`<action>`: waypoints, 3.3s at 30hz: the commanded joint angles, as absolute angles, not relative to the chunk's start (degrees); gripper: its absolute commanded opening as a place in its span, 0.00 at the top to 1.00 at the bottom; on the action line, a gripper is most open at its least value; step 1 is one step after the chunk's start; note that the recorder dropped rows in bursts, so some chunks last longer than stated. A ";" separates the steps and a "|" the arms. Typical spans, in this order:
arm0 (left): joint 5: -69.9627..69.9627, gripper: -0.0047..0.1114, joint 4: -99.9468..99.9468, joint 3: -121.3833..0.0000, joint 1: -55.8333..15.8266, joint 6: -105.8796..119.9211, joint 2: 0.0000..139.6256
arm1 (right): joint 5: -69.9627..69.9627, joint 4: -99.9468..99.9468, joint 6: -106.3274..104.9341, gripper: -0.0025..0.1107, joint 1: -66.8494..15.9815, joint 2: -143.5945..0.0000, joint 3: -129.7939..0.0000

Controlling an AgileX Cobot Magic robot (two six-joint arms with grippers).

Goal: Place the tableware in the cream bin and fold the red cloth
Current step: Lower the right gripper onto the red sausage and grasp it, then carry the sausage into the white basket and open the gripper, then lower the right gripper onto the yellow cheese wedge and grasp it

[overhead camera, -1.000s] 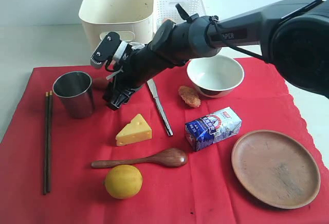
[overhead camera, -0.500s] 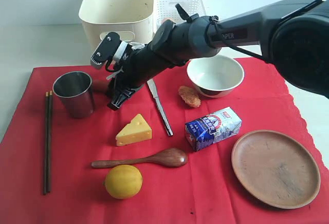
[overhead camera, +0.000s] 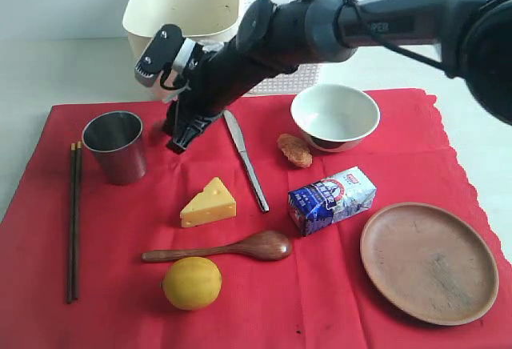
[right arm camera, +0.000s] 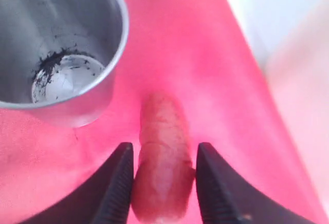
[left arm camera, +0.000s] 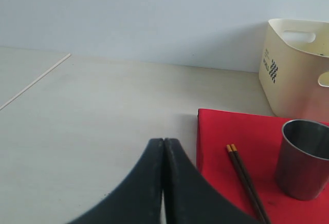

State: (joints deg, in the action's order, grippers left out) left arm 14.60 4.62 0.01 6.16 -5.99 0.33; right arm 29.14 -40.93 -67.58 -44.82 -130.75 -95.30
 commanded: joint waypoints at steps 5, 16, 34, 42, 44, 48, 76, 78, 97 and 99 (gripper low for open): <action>14.50 0.95 4.23 0.00 5.74 -6.01 0.22 | 32.54 -27.60 -54.89 0.98 -44.85 -124.37 -95.76; 14.50 0.95 4.23 0.00 5.74 -6.01 0.22 | 32.88 -24.31 -46.28 0.98 -39.66 -119.04 -95.76; 14.50 0.95 4.23 0.00 5.74 -6.01 0.22 | 17.53 -48.05 -56.94 0.98 -23.67 -118.62 -89.29; 14.50 0.95 4.23 0.00 5.74 -6.01 0.22 | 6.98 -49.53 -56.94 0.98 -23.67 -125.61 -89.29; 14.50 0.95 4.23 0.00 5.74 -6.01 0.22 | 6.24 -49.53 -56.94 0.98 -23.67 -126.03 -89.29; 14.50 0.95 4.23 0.00 5.74 -6.01 0.22 | 5.87 -49.53 -56.47 0.98 -23.67 -126.17 -89.29; 14.50 0.95 4.23 0.00 5.74 -6.01 0.22 | 8.80 -45.56 -51.39 0.32 -26.02 -123.10 -89.29; 14.50 0.95 4.23 0.00 5.74 -6.01 0.22 | 13.32 -42.83 -51.39 0.32 -26.02 -121.26 -89.29; 14.50 0.95 4.23 0.00 5.74 -6.01 0.22 | 48.01 -37.01 -59.16 0.66 -35.27 -112.87 -87.64; 14.50 0.95 4.23 0.00 5.74 -6.01 0.22 | 45.57 -30.71 -60.03 0.66 -38.99 -112.87 -85.80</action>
